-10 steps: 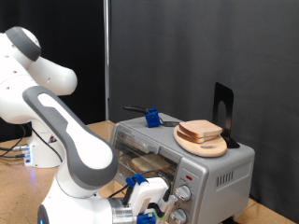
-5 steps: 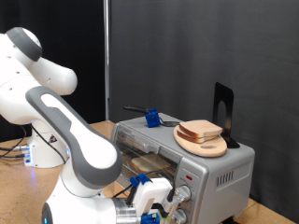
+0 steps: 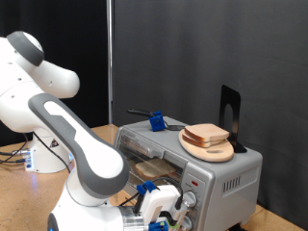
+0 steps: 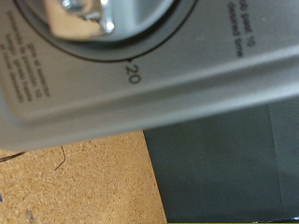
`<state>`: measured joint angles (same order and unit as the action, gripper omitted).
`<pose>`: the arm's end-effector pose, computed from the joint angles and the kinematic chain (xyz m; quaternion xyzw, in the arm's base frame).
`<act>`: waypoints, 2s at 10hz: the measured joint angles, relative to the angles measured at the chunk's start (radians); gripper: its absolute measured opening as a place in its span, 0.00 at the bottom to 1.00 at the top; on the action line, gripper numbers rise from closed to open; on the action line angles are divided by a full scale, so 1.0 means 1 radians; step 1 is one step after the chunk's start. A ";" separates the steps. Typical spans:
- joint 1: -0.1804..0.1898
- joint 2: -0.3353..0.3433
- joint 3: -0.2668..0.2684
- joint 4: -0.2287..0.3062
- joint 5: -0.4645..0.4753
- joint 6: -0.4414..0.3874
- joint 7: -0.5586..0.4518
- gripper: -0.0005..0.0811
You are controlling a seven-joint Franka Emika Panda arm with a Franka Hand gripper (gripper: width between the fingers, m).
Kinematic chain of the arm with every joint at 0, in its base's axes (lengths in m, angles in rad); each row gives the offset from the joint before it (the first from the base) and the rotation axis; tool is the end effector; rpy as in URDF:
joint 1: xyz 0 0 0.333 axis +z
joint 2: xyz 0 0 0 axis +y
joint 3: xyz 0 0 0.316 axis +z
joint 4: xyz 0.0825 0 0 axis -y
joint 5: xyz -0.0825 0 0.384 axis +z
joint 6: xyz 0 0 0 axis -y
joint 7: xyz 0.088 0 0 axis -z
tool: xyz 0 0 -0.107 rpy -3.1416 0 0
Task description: Make a piece of toast with the oven
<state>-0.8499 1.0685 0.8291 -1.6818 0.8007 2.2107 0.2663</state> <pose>0.6547 -0.0456 0.1435 -0.6560 0.4364 0.2242 0.5735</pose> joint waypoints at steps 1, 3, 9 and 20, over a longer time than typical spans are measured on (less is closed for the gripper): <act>0.000 0.001 0.001 0.000 0.000 0.000 0.000 0.60; 0.000 0.001 0.002 0.001 0.000 0.000 0.000 0.36; -0.001 0.001 -0.004 0.008 -0.001 0.002 0.041 0.01; 0.067 -0.074 -0.063 0.038 -0.145 -0.013 0.409 0.01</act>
<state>-0.7826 0.9943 0.7662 -1.6437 0.6552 2.1978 0.6757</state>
